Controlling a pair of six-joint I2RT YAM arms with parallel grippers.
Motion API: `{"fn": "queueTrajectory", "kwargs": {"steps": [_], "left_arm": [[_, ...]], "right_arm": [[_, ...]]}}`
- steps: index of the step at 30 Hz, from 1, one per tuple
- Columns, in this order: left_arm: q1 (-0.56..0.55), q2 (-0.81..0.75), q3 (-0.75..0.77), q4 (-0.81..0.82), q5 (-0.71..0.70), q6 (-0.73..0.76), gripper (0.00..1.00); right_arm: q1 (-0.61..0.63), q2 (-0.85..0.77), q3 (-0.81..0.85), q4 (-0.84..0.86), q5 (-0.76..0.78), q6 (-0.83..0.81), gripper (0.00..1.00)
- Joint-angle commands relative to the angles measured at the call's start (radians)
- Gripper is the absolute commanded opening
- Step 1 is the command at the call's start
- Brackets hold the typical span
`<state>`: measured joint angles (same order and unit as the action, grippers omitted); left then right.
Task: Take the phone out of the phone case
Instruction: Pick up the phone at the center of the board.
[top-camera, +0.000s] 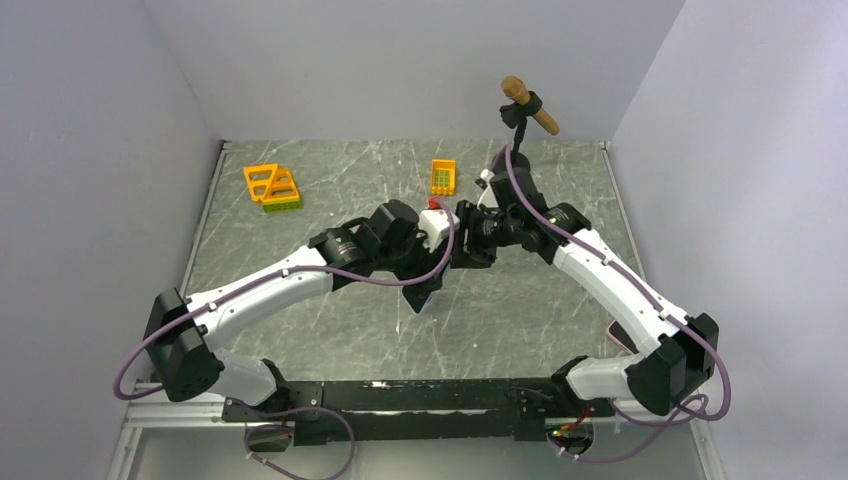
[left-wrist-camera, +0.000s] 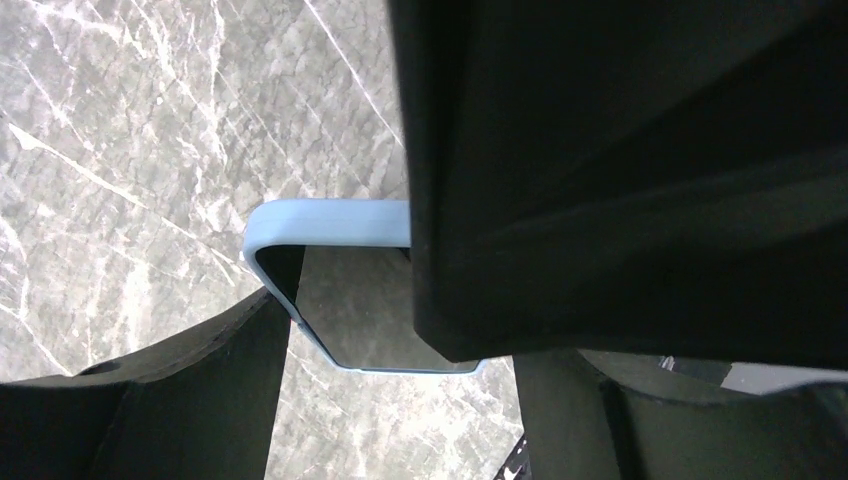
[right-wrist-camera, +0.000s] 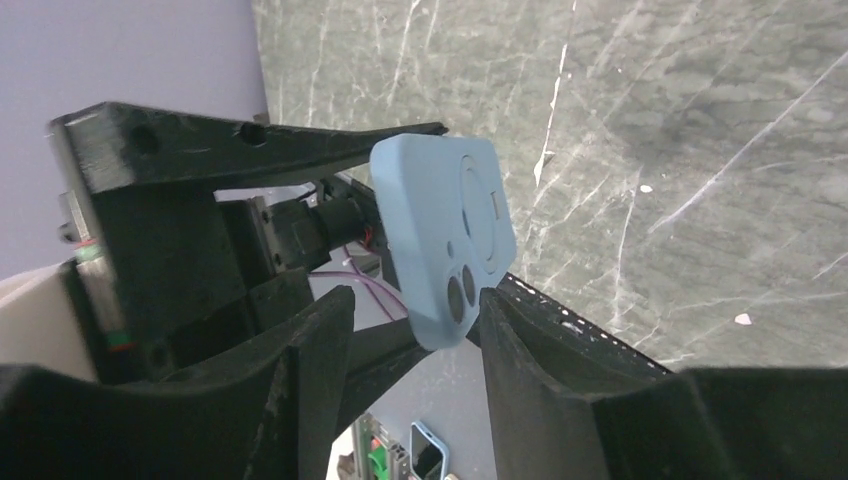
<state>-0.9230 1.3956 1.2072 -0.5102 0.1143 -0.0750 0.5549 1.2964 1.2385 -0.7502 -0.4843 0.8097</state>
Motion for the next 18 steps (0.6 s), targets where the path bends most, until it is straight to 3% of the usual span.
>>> {"fn": "queueTrajectory", "kwargs": {"steps": [1, 8, 11, 12, 13, 16, 18], "left_arm": [[-0.012, -0.004, 0.066, 0.044, 0.010, -0.032, 0.00], [-0.019, -0.019, 0.064, 0.070, -0.003, -0.051, 0.00], [-0.020, -0.015, 0.092, 0.058, -0.007, -0.058, 0.00], [-0.019, -0.010, 0.106, 0.046, -0.013, -0.066, 0.00], [-0.019, -0.006, 0.122, 0.027, -0.016, -0.076, 0.03], [-0.017, 0.004, 0.175, -0.042, -0.036, -0.120, 0.35], [-0.009, -0.015, 0.174, -0.071, -0.038, -0.152, 0.72]], "right_arm": [[0.049, 0.015, -0.042, 0.075, 0.010, 0.042, 0.52], [0.073, 0.014, -0.100, 0.104, 0.018, 0.063, 0.36], [0.073, 0.027, -0.096, 0.107, 0.008, 0.055, 0.18], [0.073, 0.034, -0.090, 0.105, 0.005, 0.050, 0.05], [0.072, 0.037, -0.082, 0.097, 0.008, 0.043, 0.00], [0.063, 0.032, -0.059, 0.077, 0.046, 0.025, 0.00], [0.042, 0.021, -0.053, 0.073, 0.037, 0.021, 0.00]]}}
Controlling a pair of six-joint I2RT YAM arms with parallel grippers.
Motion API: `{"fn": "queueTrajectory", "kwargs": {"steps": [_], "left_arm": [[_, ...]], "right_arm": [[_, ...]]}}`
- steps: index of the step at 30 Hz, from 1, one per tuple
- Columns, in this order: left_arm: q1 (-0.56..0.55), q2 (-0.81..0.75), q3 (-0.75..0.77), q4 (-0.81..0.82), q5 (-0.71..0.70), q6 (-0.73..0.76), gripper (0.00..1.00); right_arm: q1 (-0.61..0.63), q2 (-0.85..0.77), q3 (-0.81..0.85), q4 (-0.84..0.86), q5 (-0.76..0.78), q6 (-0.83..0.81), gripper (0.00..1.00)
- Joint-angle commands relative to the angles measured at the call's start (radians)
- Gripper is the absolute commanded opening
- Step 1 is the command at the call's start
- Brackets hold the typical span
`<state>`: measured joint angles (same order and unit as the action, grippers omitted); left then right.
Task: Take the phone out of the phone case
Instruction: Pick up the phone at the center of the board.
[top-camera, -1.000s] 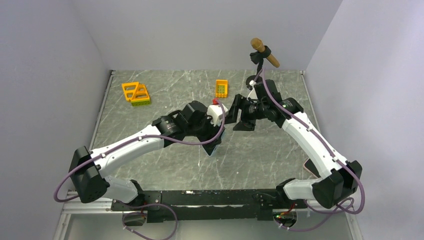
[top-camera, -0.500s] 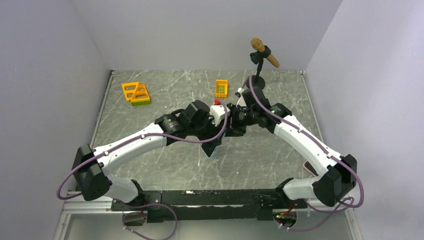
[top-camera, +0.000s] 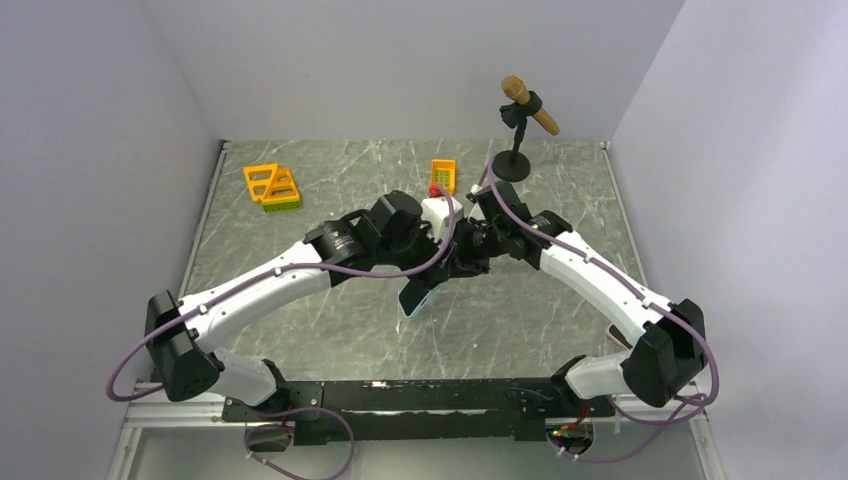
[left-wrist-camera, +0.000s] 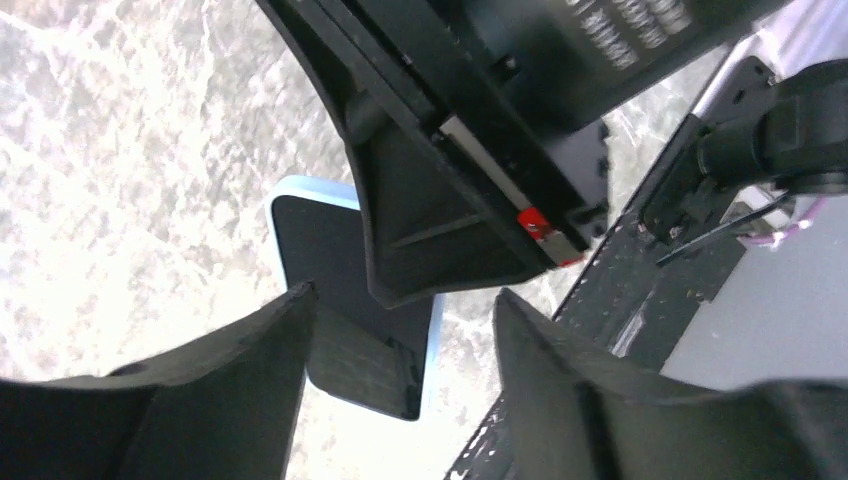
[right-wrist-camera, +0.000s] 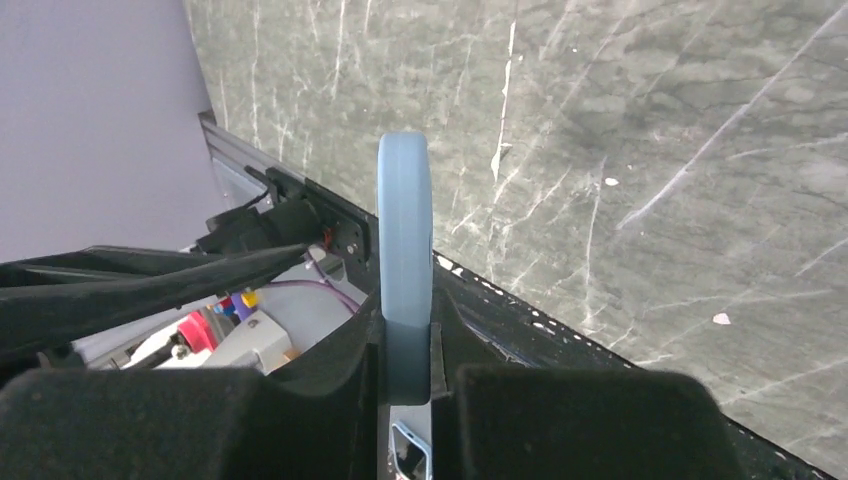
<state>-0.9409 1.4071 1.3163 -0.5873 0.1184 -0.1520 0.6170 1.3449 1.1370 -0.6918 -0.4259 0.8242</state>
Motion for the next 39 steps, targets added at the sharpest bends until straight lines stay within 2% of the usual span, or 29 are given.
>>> {"fn": "queueTrajectory", "kwargs": {"steps": [1, 3, 6, 9, 10, 11, 13, 16, 19, 20, 21, 22, 23, 25, 29, 31, 33, 36, 39], "left_arm": [[0.021, -0.050, 0.059, -0.008, -0.036, -0.095, 0.86], [0.052, -0.142, 0.008, 0.002, -0.012, -0.143, 0.98], [0.121, -0.327, -0.146, 0.070, 0.023, -0.271, 0.99], [0.250, -0.496, -0.319, 0.080, 0.095, -0.488, 1.00], [0.312, -0.536, -0.383, 0.097, 0.167, -0.543, 0.98], [0.367, -0.573, -0.456, 0.152, 0.271, -0.592, 0.92], [0.463, -0.623, -0.588, 0.330, 0.481, -0.707, 0.84], [0.512, -0.649, -0.702, 0.629, 0.675, -0.835, 0.81], [0.513, -0.643, -0.696, 0.654, 0.751, -0.814, 0.78], [0.513, -0.645, -0.677, 0.623, 0.746, -0.791, 0.72], [0.514, -0.646, -0.671, 0.606, 0.741, -0.781, 0.61], [0.515, -0.648, -0.674, 0.619, 0.745, -0.783, 0.49], [0.520, -0.644, -0.680, 0.652, 0.761, -0.797, 0.43], [0.529, -0.617, -0.688, 0.754, 0.813, -0.858, 0.43], [0.531, -0.551, -0.689, 1.004, 0.880, -1.015, 0.58], [0.533, -0.530, -0.681, 1.109, 0.892, -1.078, 0.61], [0.536, -0.510, -0.660, 1.147, 0.898, -1.108, 0.59], [0.542, -0.497, -0.646, 1.165, 0.894, -1.130, 0.47], [0.559, -0.487, -0.667, 1.237, 0.891, -1.184, 0.39]], "right_arm": [[-0.036, -0.033, 0.052, 0.015, -0.038, 0.004, 0.00], [-0.078, -0.050, 0.045, 0.028, -0.077, -0.011, 0.00], [-0.179, -0.108, -0.026, 0.108, -0.186, -0.014, 0.00], [-0.289, -0.177, -0.077, 0.191, -0.303, -0.022, 0.00], [-0.308, -0.194, -0.075, 0.203, -0.327, -0.052, 0.00], [-0.317, -0.204, -0.063, 0.203, -0.349, -0.094, 0.00], [-0.321, -0.203, -0.024, 0.165, -0.389, -0.172, 0.00], [-0.320, -0.203, -0.020, 0.200, -0.489, -0.188, 0.00], [-0.320, -0.221, -0.073, 0.375, -0.596, -0.091, 0.00], [-0.321, -0.219, -0.080, 0.428, -0.624, -0.036, 0.00], [-0.321, -0.219, -0.078, 0.468, -0.645, -0.010, 0.00], [-0.321, -0.220, -0.075, 0.510, -0.662, 0.022, 0.00], [-0.319, -0.224, -0.073, 0.547, -0.674, 0.060, 0.00], [-0.319, -0.228, -0.074, 0.603, -0.696, 0.089, 0.00], [-0.318, -0.240, -0.103, 0.687, -0.726, 0.150, 0.00], [-0.315, -0.247, -0.110, 0.720, -0.727, 0.160, 0.00], [-0.315, -0.254, -0.117, 0.740, -0.730, 0.166, 0.00], [-0.313, -0.259, -0.134, 0.791, -0.741, 0.195, 0.00], [-0.313, -0.264, -0.132, 0.772, -0.740, 0.178, 0.00]]}}
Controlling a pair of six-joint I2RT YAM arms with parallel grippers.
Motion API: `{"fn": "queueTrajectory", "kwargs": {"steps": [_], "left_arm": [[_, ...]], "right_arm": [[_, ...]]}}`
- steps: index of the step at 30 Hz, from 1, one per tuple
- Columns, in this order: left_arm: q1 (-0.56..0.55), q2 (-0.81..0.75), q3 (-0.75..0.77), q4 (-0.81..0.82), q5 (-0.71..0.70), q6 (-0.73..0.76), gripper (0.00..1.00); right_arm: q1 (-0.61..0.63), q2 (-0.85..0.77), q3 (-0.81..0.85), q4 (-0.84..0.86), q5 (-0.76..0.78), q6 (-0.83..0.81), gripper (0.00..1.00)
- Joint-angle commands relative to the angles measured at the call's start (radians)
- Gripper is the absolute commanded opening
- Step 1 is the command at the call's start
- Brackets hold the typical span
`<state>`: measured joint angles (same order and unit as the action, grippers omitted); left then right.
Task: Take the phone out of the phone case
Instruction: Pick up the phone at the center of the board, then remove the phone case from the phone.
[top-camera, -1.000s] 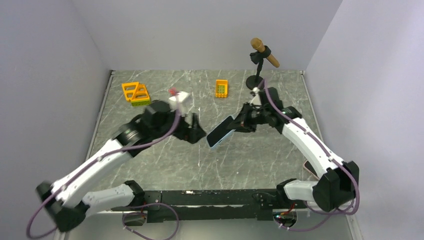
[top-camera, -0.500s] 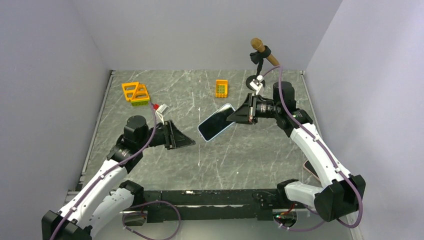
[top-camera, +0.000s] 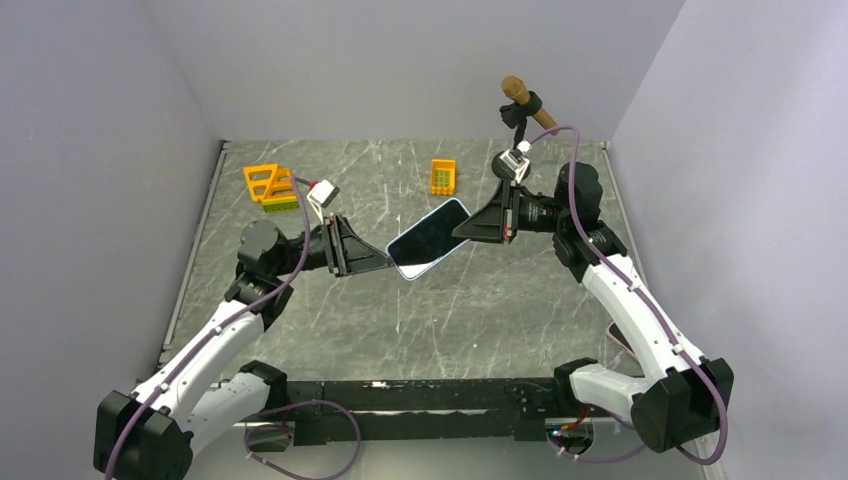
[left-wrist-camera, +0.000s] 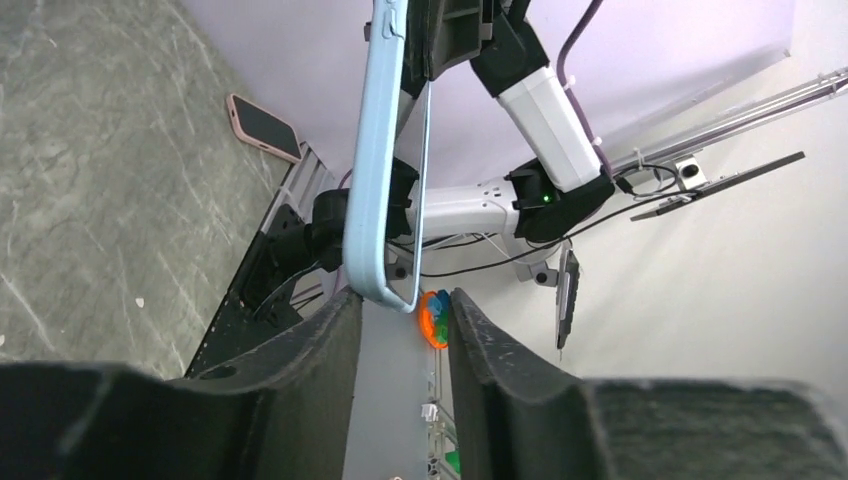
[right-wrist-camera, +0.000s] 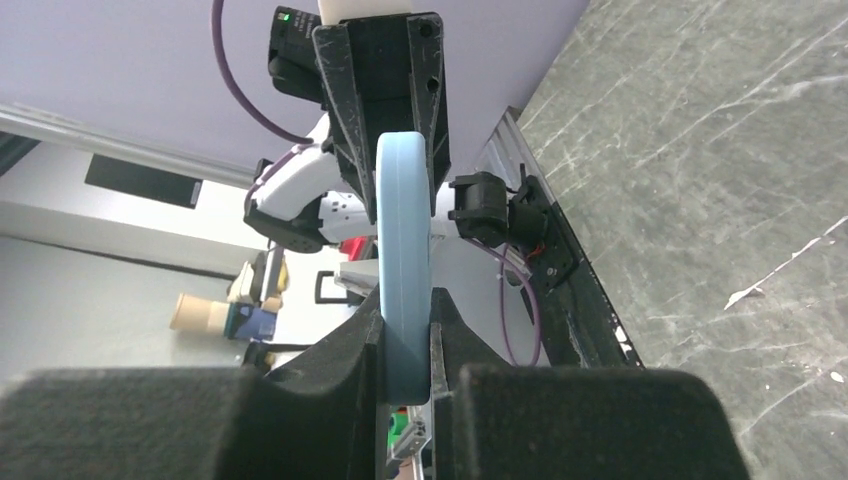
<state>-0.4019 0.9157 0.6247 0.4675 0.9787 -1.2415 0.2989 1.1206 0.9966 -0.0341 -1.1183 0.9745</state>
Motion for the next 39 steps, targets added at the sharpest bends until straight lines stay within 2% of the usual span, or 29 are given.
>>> {"fn": "queueTrajectory", "kwargs": {"steps": [1, 4, 6, 8, 11, 13, 15, 20, 21, 24, 25, 29, 31, 35, 39], "left_arm": [[0.026, 0.010, 0.014, 0.217, 0.030, -0.120, 0.37], [0.034, 0.024, -0.001, 0.290, 0.025, -0.165, 0.24], [0.034, 0.032, 0.008, 0.281, 0.036, -0.156, 0.22], [0.034, 0.031, 0.019, 0.243, 0.047, -0.130, 0.23], [0.034, 0.023, 0.019, 0.228, 0.050, -0.117, 0.32], [0.034, 0.019, 0.019, 0.223, 0.054, -0.114, 0.34], [0.035, 0.016, 0.020, 0.216, 0.058, -0.110, 0.34], [0.038, 0.017, 0.015, 0.249, 0.067, -0.126, 0.27], [0.037, 0.023, 0.016, 0.267, 0.072, -0.132, 0.24], [0.036, 0.039, 0.026, 0.329, 0.094, -0.156, 0.03], [0.036, 0.041, 0.030, 0.347, 0.097, -0.158, 0.00], [0.011, 0.068, 0.044, 0.591, 0.076, -0.234, 0.00], [-0.001, 0.126, 0.045, 0.751, 0.065, -0.360, 0.00], [-0.002, 0.316, 0.022, 1.177, -0.025, -0.659, 0.00], [-0.005, 0.371, 0.049, 1.194, -0.049, -0.679, 0.00]], "right_arm": [[0.005, -0.041, 0.011, 0.099, -0.048, 0.018, 0.00], [0.006, -0.046, 0.003, 0.092, -0.046, 0.007, 0.00], [0.005, -0.045, -0.003, 0.107, -0.051, 0.015, 0.00], [0.005, -0.040, -0.006, 0.132, -0.060, 0.027, 0.00], [0.005, -0.027, 0.008, 0.131, -0.083, 0.018, 0.00], [0.005, -0.021, 0.018, 0.123, -0.094, 0.008, 0.00], [0.005, -0.015, 0.018, 0.127, -0.102, 0.007, 0.00], [0.007, -0.007, 0.006, 0.170, -0.119, 0.033, 0.00], [0.006, -0.007, 0.006, 0.175, -0.120, 0.034, 0.00], [0.008, 0.001, 0.011, 0.178, -0.122, 0.035, 0.00], [0.011, 0.008, 0.008, 0.199, -0.125, 0.048, 0.00], [0.057, 0.040, -0.010, 0.347, -0.134, 0.142, 0.00], [0.086, 0.058, -0.021, 0.454, -0.123, 0.224, 0.00], [0.116, 0.080, -0.055, 0.735, -0.075, 0.434, 0.00], [0.120, 0.123, -0.103, 1.054, -0.038, 0.688, 0.00]]}}
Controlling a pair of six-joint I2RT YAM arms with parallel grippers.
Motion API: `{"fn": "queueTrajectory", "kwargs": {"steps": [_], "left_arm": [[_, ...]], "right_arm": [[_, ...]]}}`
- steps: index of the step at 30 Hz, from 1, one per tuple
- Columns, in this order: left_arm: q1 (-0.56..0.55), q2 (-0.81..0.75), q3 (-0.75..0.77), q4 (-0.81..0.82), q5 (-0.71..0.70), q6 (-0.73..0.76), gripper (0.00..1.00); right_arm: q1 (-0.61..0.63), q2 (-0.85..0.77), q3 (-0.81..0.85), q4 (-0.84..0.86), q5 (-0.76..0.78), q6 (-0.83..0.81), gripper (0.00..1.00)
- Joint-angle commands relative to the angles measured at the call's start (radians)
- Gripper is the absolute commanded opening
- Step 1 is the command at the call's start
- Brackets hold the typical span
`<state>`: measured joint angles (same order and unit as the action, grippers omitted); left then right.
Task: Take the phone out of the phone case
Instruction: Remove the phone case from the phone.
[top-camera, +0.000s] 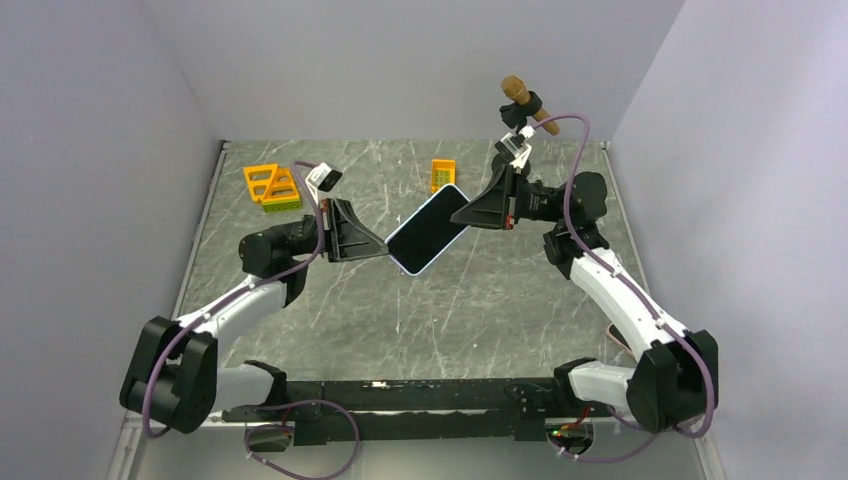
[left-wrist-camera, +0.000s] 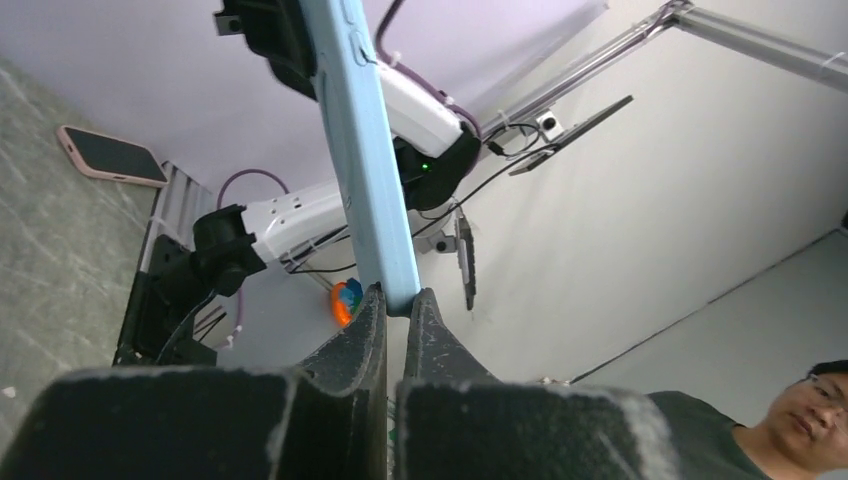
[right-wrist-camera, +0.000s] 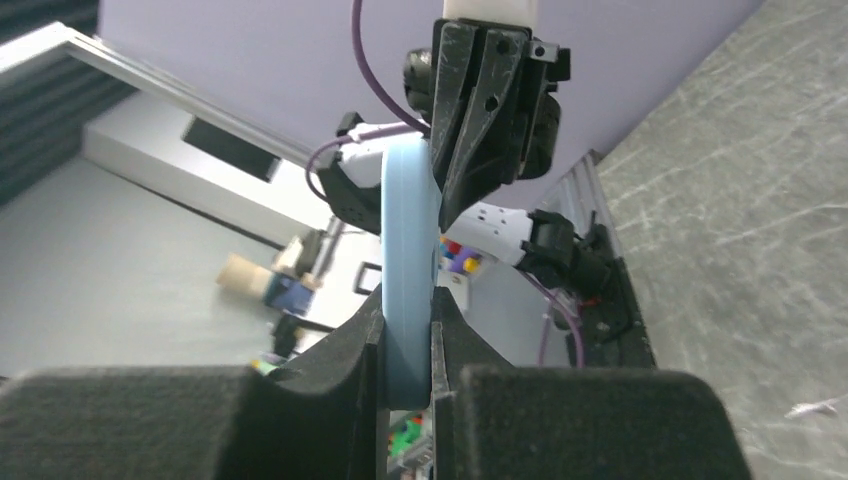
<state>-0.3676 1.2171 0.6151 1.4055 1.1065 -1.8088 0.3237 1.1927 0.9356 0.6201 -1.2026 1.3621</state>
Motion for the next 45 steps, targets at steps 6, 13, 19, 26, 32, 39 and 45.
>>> {"fn": "queueTrajectory", "kwargs": {"steps": [6, 13, 19, 26, 32, 39, 45], "left_arm": [[-0.039, 0.127, 0.099, 0.259, -0.237, -0.111, 0.00], [-0.039, 0.169, 0.120, 0.260, -0.317, -0.114, 0.00], [-0.039, 0.196, 0.149, 0.263, -0.393, -0.148, 0.00], [-0.039, 0.211, 0.135, 0.259, -0.460, -0.200, 0.00], [-0.039, 0.159, 0.070, 0.093, -0.438, -0.190, 0.00], [-0.037, -0.054, 0.076, -0.413, -0.331, 0.165, 0.28], [-0.039, -0.273, 0.175, -1.111, -0.363, 0.631, 0.65]], "right_arm": [[0.101, 0.120, -0.034, 0.551, 0.111, 0.437, 0.00], [0.104, 0.207, -0.010, 0.796, 0.192, 0.650, 0.00], [0.122, 0.272, 0.029, 0.872, 0.219, 0.686, 0.00], [0.137, 0.326, 0.062, 0.942, 0.266, 0.709, 0.00], [0.143, 0.328, 0.094, 0.890, 0.301, 0.652, 0.00], [0.046, 0.207, -0.031, 0.686, 0.348, 0.574, 0.00], [-0.002, 0.064, 0.017, 0.105, 0.224, 0.237, 0.00]]}}
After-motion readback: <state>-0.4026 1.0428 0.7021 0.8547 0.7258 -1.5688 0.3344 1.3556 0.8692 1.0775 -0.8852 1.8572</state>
